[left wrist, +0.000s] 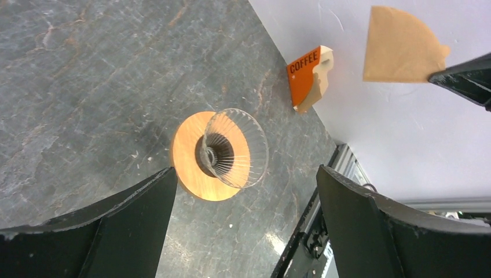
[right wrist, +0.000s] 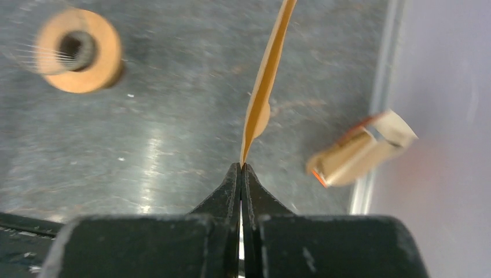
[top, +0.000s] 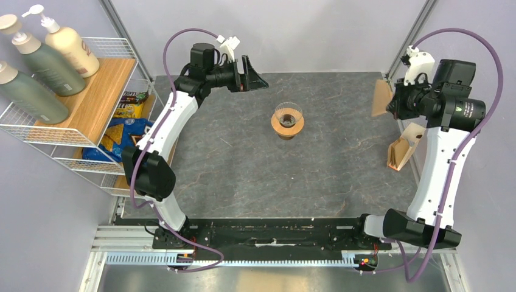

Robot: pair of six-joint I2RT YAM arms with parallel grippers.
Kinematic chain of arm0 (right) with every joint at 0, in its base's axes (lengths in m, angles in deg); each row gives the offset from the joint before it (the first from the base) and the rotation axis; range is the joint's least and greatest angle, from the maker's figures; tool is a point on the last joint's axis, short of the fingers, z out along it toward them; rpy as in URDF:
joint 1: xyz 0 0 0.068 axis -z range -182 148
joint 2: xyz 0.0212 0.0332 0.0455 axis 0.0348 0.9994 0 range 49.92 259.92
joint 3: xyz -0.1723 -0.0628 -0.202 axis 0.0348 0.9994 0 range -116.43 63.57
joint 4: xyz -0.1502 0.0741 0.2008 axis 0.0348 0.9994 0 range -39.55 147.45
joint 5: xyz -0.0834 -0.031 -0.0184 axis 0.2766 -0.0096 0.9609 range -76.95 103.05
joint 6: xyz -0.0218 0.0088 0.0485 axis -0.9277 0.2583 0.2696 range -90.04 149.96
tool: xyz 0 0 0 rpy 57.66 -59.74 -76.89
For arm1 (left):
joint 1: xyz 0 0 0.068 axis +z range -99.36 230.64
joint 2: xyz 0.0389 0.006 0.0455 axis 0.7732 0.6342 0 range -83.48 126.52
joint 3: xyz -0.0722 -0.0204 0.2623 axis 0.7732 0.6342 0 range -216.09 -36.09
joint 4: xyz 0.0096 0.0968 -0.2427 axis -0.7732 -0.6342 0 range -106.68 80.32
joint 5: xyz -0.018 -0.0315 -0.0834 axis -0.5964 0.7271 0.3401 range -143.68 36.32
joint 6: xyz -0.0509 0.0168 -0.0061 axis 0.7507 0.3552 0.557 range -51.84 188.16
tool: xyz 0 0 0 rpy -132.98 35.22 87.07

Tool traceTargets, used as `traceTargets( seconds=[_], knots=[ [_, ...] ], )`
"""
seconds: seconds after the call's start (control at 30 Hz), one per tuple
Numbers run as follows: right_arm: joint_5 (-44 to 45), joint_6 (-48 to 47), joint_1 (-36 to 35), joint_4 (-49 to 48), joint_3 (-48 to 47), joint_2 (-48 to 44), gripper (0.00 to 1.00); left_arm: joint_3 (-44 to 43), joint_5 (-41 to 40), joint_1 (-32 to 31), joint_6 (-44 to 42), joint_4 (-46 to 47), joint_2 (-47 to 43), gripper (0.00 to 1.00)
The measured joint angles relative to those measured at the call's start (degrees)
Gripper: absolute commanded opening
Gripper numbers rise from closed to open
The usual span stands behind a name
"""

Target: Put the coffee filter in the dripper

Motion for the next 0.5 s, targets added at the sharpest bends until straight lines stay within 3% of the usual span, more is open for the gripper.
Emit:
traceTargets(
  seconds=[0.23,0.5],
  knots=[
    [-12.3,3.1,-6.0,-10.0,3.5,-0.1,0.0,-0.2,4.5,-1.4,6.3,3.6,-0.6,0.97],
    [-5.7,5.9,-20.9,-21.7,13.0,-1.3,0.0,-4.4,6.3,-8.6,21.9,13.4,1.5,0.97]
  ],
)
